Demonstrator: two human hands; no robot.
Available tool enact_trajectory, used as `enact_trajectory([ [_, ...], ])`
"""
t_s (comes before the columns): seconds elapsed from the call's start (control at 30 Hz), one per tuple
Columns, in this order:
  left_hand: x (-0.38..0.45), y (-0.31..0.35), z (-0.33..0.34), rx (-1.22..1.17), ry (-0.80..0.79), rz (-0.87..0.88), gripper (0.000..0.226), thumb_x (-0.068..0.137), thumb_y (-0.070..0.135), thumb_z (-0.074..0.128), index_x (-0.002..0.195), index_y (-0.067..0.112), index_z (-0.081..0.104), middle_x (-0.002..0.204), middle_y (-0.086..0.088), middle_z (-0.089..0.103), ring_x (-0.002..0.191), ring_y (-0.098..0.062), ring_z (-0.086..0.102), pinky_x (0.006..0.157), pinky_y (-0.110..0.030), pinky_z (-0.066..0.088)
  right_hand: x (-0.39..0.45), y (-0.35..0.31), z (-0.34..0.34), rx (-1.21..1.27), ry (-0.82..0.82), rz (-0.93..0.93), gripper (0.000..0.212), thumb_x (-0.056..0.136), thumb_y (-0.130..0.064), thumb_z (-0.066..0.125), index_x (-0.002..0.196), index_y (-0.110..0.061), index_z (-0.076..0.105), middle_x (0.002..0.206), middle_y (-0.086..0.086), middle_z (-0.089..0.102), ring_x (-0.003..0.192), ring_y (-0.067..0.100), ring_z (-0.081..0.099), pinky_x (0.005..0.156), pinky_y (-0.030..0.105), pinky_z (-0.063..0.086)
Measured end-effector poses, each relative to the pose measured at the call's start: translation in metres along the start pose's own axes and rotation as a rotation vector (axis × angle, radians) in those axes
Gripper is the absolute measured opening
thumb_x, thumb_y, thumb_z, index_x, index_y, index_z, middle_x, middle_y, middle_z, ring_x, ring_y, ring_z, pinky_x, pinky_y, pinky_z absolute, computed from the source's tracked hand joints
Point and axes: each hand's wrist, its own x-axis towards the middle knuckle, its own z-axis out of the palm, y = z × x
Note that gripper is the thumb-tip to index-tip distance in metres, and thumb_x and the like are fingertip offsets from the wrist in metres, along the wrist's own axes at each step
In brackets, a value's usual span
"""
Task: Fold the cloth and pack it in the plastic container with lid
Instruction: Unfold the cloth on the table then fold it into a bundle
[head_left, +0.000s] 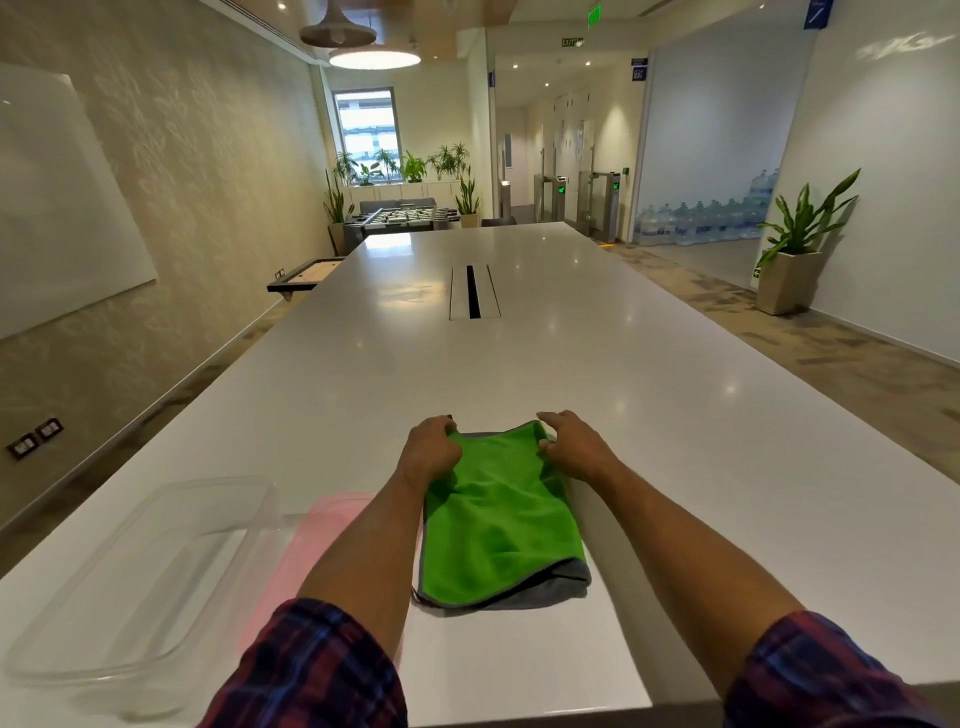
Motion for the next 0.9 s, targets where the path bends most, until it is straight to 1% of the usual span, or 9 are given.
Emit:
enact_trajectory([
  [0.07, -0.001, -0.001, 0.002, -0.047, 0.042, 0.007, 0.051, 0.081, -0.005, 0.051, 0.129, 0.007, 0.063, 0.134, -0.014, 0.061, 0.122, -0.031, 0.057, 0.095, -0.028, 0.043, 0.007, 0.0, 0.004, -0.001, -0.004, -0.009, 0.053, 0.103, -0.018, 0.052, 0.155, -0.019, 0.041, 0.157, 0.012, 0.041, 0.14, 0.031, 0.047, 0.113, 0.042, 0.041],
  [0.23, 0.001, -0.006, 0.006, -0.082, 0.06, -0.006, 0.049, 0.081, -0.007, 0.048, 0.126, 0.006, 0.062, 0.129, -0.015, 0.061, 0.116, -0.031, 0.058, 0.085, -0.024, 0.04, 0.023, -0.004, 0.009, -0.047, -0.022, -0.017, 0.047, 0.107, -0.021, 0.045, 0.154, -0.018, 0.042, 0.154, 0.015, 0.042, 0.137, 0.032, 0.049, 0.111, 0.045, 0.043],
  [0.37, 0.005, -0.008, 0.006, -0.052, 0.023, 0.006, 0.051, 0.083, -0.007, 0.047, 0.13, 0.007, 0.059, 0.133, -0.013, 0.058, 0.119, -0.03, 0.056, 0.085, -0.022, 0.038, 0.034, -0.006, 0.005, -0.1, -0.035, 0.03, 0.049, 0.107, -0.023, 0.043, 0.155, -0.022, 0.04, 0.153, 0.016, 0.035, 0.131, 0.035, 0.053, 0.108, 0.044, 0.045],
  [0.43, 0.005, -0.007, 0.008, -0.036, 0.007, 0.017, 0.051, 0.082, -0.008, 0.047, 0.13, 0.006, 0.058, 0.133, -0.013, 0.057, 0.118, -0.029, 0.055, 0.086, -0.022, 0.038, 0.041, -0.007, 0.003, -0.1, -0.059, 0.033, 0.042, 0.104, -0.02, 0.049, 0.146, -0.016, 0.052, 0.147, 0.018, 0.039, 0.123, 0.036, 0.058, 0.106, 0.042, 0.048],
  [0.53, 0.004, -0.006, 0.01, -0.028, 0.007, 0.023, 0.047, 0.081, -0.009, 0.046, 0.125, 0.005, 0.058, 0.129, -0.014, 0.058, 0.111, -0.027, 0.056, 0.082, -0.025, 0.04, 0.049, -0.007, 0.0, -0.058, -0.071, 0.014, 0.025, 0.097, -0.01, 0.06, 0.119, -0.003, 0.068, 0.133, 0.021, 0.056, 0.112, 0.034, 0.064, 0.097, 0.04, 0.054],
  [0.63, 0.004, -0.007, 0.012, -0.012, 0.022, 0.022, 0.046, 0.081, -0.008, 0.047, 0.124, 0.002, 0.057, 0.133, -0.014, 0.055, 0.116, -0.029, 0.056, 0.09, -0.027, 0.043, 0.049, -0.008, -0.003, 0.043, -0.009, 0.033, 0.018, 0.094, -0.007, 0.056, 0.106, -0.004, 0.069, 0.118, 0.018, 0.067, 0.105, 0.034, 0.067, 0.091, 0.043, 0.057],
  [0.77, 0.004, -0.006, 0.014, 0.017, 0.034, 0.01, 0.057, 0.083, -0.006, 0.046, 0.139, 0.002, 0.048, 0.146, -0.016, 0.047, 0.13, -0.032, 0.05, 0.109, -0.037, 0.042, 0.047, -0.004, 0.0, 0.092, 0.078, 0.092, 0.016, 0.1, -0.014, 0.047, 0.109, -0.007, 0.059, 0.116, 0.015, 0.062, 0.101, 0.038, 0.066, 0.089, 0.051, 0.057],
  [0.83, 0.004, -0.005, 0.015, 0.037, 0.051, -0.001, 0.065, 0.086, -0.005, 0.045, 0.149, 0.008, 0.039, 0.152, -0.015, 0.039, 0.134, -0.032, 0.047, 0.112, -0.04, 0.04, 0.046, 0.001, 0.006, 0.015, 0.104, 0.078, 0.017, 0.101, -0.013, 0.05, 0.114, -0.006, 0.057, 0.122, 0.017, 0.058, 0.105, 0.038, 0.063, 0.09, 0.046, 0.054],
  [0.9, 0.003, -0.004, 0.017, 0.097, 0.058, -0.045, 0.067, 0.086, -0.003, 0.044, 0.151, 0.014, 0.037, 0.154, -0.016, 0.031, 0.129, -0.036, 0.051, 0.106, -0.043, 0.046, 0.042, 0.005, 0.012, -0.066, 0.124, 0.05, 0.018, 0.099, -0.013, 0.056, 0.117, -0.007, 0.053, 0.124, 0.018, 0.054, 0.104, 0.039, 0.062, 0.087, 0.043, 0.052],
])
